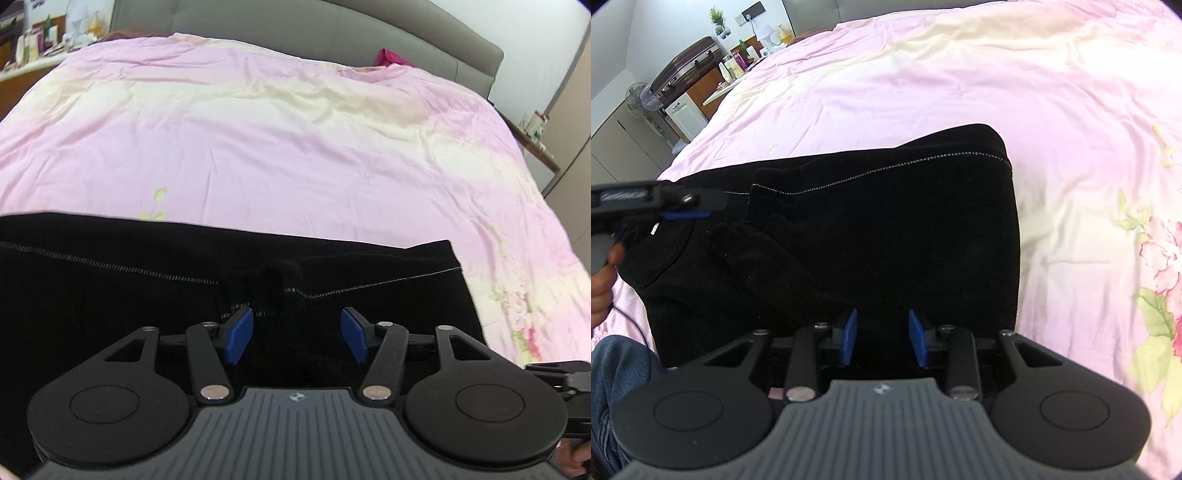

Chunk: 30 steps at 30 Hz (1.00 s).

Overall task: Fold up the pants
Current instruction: 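Lay the folded cuffs on the waistband and open both tools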

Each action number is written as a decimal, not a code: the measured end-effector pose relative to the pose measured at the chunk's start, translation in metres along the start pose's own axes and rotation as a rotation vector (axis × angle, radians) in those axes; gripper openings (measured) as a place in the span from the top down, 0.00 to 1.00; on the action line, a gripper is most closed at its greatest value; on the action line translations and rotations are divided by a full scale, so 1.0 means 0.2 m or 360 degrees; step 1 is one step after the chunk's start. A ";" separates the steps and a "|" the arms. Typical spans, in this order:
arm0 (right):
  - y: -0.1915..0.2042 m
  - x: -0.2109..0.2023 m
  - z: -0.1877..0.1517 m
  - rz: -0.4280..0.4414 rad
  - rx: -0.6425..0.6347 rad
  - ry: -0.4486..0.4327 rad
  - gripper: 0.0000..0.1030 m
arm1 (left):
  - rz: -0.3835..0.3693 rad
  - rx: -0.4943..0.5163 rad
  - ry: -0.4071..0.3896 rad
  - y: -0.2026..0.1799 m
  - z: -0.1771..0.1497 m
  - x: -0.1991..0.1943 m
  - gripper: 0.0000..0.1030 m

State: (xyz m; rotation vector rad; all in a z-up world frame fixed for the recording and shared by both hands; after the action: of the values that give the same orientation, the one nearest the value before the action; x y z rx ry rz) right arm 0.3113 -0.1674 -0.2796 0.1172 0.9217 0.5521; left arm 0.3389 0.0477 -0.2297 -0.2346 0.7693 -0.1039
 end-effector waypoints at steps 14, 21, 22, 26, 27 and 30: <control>-0.02 -0.01 0.04 0.0004 -0.0101 0.0003 0.71 | 0.0054 0.0109 -0.0135 -0.03 0.04 0.01 0.85; -0.09 -0.11 0.17 -0.0082 -0.0303 -0.0052 0.80 | -0.0003 -0.0038 0.0033 0.11 0.04 0.00 0.86; -0.10 -0.09 0.16 -0.0072 -0.0312 -0.0021 0.81 | 0.0004 -0.0038 0.0072 0.13 0.00 0.06 0.86; -0.13 0.03 0.01 -0.0116 -0.0362 0.0144 0.81 | 0.0082 0.0094 0.0119 0.15 -0.09 0.21 0.86; -0.13 0.04 -0.05 -0.0127 -0.0381 0.0141 0.81 | 0.0094 0.0131 0.0126 0.15 -0.10 0.22 0.86; -0.11 0.01 -0.12 -0.0144 -0.0422 0.0116 0.81 | 0.0110 0.0293 0.0118 0.12 -0.11 0.22 0.86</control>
State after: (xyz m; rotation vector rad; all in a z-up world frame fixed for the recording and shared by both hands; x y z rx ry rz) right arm 0.3018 -0.1892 -0.3029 -0.1839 0.9115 0.5925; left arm 0.3539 0.0592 -0.2806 -0.0295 0.8353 -0.1180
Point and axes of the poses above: each gripper's, at about its wrist camera, not at the fingertips, and x roughly the way its jaws point, y to its left, z to its top, the point moved 10 cm from there along x, roughly the way its jaws point, and after that the axes turned 9 degrees about -y, right-handed, at the moved point
